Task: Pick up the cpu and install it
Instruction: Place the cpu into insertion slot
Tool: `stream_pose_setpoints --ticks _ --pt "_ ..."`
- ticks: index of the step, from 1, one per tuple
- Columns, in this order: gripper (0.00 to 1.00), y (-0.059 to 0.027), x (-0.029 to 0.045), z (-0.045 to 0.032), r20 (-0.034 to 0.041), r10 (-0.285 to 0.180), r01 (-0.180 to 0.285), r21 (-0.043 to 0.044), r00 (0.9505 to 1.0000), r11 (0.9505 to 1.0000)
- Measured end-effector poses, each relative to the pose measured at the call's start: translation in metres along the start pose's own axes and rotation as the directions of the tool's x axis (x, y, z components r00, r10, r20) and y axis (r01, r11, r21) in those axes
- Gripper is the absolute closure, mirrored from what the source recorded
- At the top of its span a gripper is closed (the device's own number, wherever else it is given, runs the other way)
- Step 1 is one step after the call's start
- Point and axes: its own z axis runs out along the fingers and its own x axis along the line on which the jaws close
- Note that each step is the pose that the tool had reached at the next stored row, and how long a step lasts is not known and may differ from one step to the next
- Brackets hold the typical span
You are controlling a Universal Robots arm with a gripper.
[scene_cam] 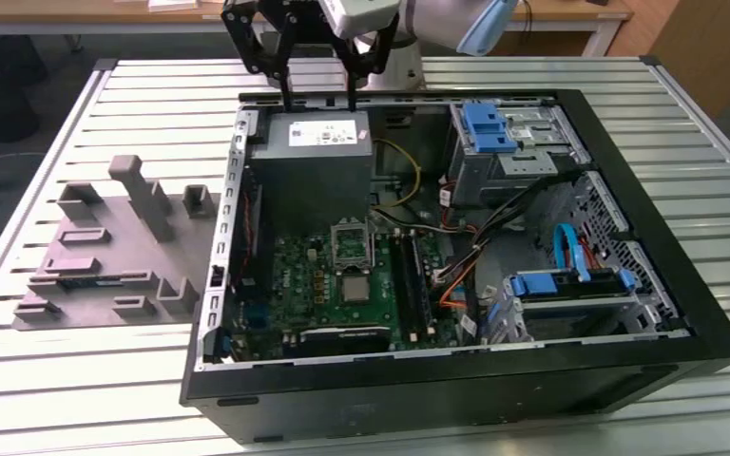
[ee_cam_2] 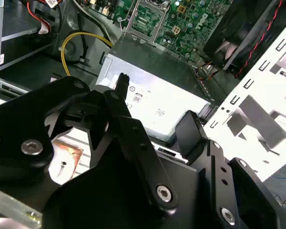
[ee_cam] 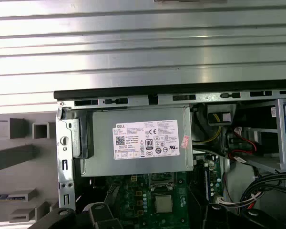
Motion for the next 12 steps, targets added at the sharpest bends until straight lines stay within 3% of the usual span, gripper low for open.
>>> stream_pose_setpoints --ticks 12 --pt "0.34 0.0 0.0 0.0 -0.0001 0.0 0.0 0.0002 1.0 1.0"
